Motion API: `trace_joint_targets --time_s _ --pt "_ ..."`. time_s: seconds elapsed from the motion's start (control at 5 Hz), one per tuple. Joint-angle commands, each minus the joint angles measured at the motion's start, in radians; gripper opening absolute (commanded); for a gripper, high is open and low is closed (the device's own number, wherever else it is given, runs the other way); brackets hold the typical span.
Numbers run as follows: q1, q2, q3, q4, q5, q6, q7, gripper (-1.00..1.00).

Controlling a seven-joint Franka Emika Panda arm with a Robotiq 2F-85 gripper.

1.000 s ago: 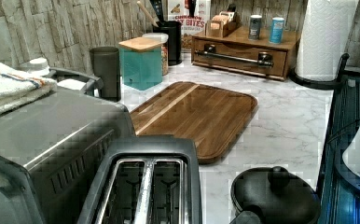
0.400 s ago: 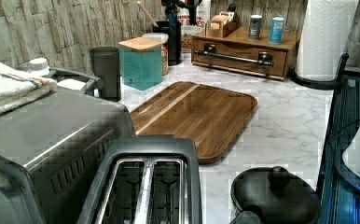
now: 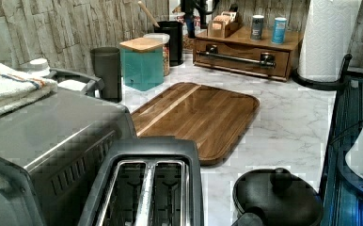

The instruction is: Open the drawer.

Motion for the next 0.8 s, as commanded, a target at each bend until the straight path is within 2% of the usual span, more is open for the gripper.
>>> trace_joint_targets --time_s 0.2,0.8 --pt "-0.125 0.036 -0.111 -0.033 -0.048 0.201 -0.096 1.00" --pt "-0.233 0.112 -0.070 -0.034 0.029 0.325 -0.262 1.00"
